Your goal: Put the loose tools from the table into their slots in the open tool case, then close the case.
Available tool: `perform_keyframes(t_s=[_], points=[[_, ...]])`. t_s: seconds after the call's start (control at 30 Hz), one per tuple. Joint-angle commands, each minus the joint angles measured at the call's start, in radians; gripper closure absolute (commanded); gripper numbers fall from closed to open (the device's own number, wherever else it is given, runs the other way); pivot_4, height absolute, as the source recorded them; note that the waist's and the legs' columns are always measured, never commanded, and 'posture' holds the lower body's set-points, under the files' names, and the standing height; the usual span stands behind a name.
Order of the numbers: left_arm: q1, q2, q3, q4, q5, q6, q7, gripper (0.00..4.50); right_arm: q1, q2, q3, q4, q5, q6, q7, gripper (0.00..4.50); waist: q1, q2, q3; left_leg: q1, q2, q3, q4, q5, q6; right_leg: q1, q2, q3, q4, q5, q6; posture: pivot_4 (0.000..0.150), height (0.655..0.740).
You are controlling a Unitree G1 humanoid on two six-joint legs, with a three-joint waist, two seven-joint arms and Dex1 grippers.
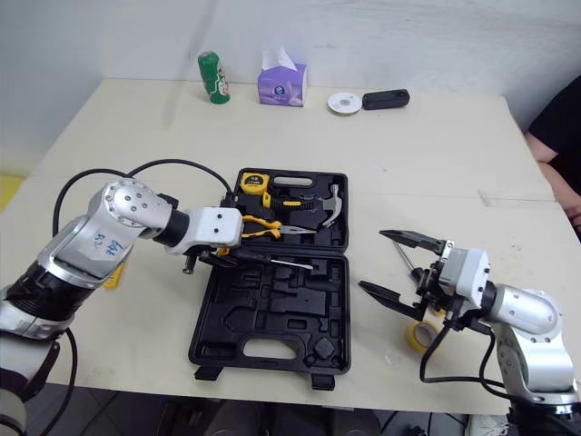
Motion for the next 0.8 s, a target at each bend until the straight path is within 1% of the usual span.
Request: perform_keyframes(t_s=[0.03, 0.17, 0.43, 0.73, 0.8], points=[[-0.001, -0.012, 0.024, -0.026, 0.017, 0.006, 0.001, 3.42, -0.006, -0.003, -0.024, 0.016, 0.009, -0.062, 0.027, 0.00, 0.000, 0.000, 0.000, 0.000, 0.000, 0.000, 0.000, 0.000, 0.000, 0.000, 0.000, 0.000, 0.000, 0.000, 0.000, 0.150, 0.7400], [0.007, -0.038, 0.029, -0.024, 0.033, 0.018, 0.030, 3.42, -0.004, 0.002, -0.019, 0.034, 0.014, -0.082, 0.037, 0.00, 0.000, 0.000, 0.000, 0.000, 0.000, 0.000, 0.000, 0.000, 0.000, 0.000, 0.000, 0.000, 0.000, 0.000, 0.000, 0.150, 0.7400], [0.009, -0.050, 0.025, 0.003, 0.068, 0.006, 0.045, 3.42, -0.003, 0.006, -0.014, 0.049, 0.021, -0.097, 0.047, 0.00, 0.002, 0.000, 0.000, 0.000, 0.000, 0.000, 0.000, 0.000, 0.000, 0.000, 0.000, 0.000, 0.000, 0.000, 0.000, 0.150, 0.7400], [0.020, -0.055, 0.035, 0.006, 0.076, -0.016, 0.043, 3.42, -0.014, 0.025, -0.011, 0.072, 0.033, -0.105, 0.046, 0.00, 0.007, 0.000, 0.000, 0.000, 0.000, 0.000, 0.001, 0.000, 0.000, 0.000, 0.000, 0.000, 0.000, 0.000, 0.000, 0.150, 0.7400], [0.018, -0.054, 0.040, 0.014, 0.079, -0.026, 0.048, 2.41, -0.017, 0.026, -0.009, 0.077, 0.029, -0.108, 0.051, 0.00, 0.007, 0.000, 0.000, 0.000, 0.000, 0.000, 0.001, 0.000, 0.000, 0.000, 0.000, 0.000, 0.000, 0.000, 0.000, 0.150, 0.7400]])
